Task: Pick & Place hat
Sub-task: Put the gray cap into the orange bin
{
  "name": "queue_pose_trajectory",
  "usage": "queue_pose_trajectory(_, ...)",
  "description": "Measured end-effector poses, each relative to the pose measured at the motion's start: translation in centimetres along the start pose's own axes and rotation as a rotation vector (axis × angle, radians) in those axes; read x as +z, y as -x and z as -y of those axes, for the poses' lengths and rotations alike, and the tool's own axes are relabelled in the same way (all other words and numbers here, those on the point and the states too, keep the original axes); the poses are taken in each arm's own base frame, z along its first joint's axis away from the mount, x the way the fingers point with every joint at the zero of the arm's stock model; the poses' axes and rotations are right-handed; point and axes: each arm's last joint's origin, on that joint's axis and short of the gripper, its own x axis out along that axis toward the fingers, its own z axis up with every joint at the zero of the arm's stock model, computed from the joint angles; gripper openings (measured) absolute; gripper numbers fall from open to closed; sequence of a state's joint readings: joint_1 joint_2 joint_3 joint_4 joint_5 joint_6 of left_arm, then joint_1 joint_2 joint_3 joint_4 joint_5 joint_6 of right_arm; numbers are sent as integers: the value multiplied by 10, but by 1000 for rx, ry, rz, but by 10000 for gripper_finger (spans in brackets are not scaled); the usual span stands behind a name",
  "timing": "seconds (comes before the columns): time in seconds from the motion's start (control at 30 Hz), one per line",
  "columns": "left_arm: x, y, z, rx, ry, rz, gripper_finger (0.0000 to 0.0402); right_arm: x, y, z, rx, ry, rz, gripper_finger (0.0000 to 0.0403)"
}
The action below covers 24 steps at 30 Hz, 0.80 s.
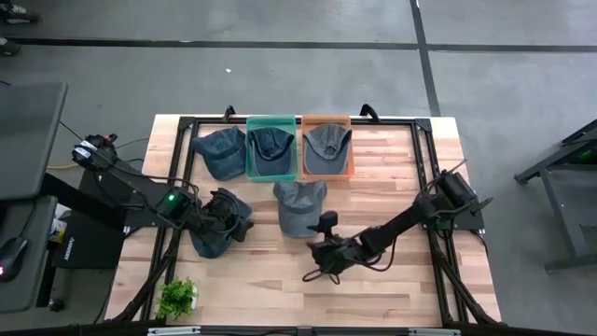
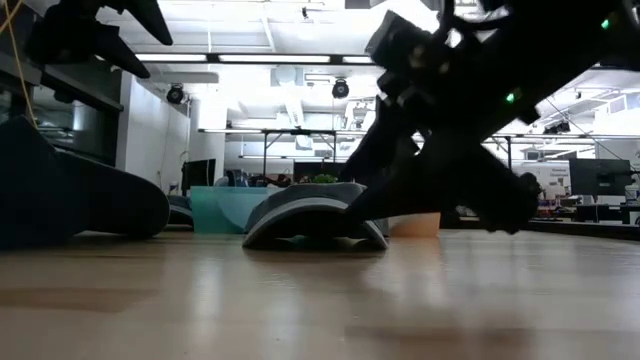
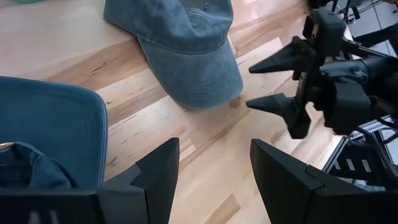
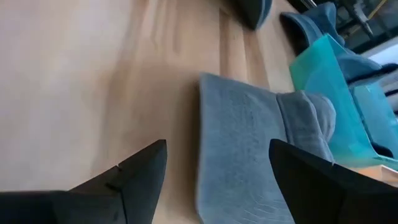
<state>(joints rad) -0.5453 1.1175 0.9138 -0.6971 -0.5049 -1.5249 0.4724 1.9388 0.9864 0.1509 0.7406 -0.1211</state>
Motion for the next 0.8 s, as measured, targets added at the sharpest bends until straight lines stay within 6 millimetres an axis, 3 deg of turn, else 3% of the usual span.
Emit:
queue_pose_trajectory(0.37,0,0,0,1,3,4,195,-10,-27,9,-8,41,-33,278)
queue_pose_trajectory(0.6,0,0,0,0,7,3,195,-11,-34,17,-24,20,-33,276)
queue_pose_trajectory(0.8,0,0,0,1,7,3,195,-10,-34,15,-15,-11,-24,242)
